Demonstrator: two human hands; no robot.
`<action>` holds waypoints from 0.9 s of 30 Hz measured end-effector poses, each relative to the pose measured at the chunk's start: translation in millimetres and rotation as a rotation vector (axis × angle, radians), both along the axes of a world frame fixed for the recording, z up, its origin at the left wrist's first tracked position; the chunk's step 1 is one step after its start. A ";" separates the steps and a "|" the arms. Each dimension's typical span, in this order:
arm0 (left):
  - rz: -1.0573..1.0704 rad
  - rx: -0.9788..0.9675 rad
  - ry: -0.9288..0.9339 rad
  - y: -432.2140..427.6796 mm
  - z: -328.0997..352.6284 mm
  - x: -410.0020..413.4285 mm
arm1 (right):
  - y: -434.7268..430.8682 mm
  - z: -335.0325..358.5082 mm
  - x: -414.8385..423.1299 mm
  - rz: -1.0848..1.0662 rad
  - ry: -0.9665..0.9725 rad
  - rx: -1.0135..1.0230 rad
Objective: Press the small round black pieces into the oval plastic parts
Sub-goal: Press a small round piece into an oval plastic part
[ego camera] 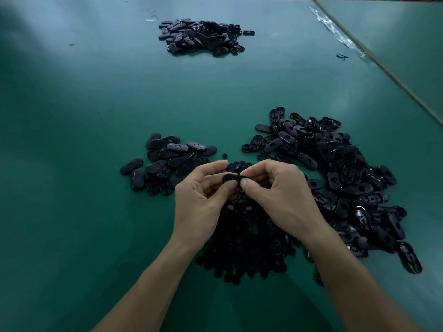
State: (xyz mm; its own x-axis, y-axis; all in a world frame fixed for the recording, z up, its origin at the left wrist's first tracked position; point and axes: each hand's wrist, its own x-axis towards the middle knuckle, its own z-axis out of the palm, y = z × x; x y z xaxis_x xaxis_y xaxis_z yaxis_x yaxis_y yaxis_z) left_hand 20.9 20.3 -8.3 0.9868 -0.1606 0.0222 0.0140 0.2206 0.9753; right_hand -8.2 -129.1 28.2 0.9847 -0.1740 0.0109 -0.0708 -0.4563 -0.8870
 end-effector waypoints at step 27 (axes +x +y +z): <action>0.000 0.020 -0.080 3.8 -3.5 -1.5 | -8.1 1.5 -2.7 0.049 0.073 0.112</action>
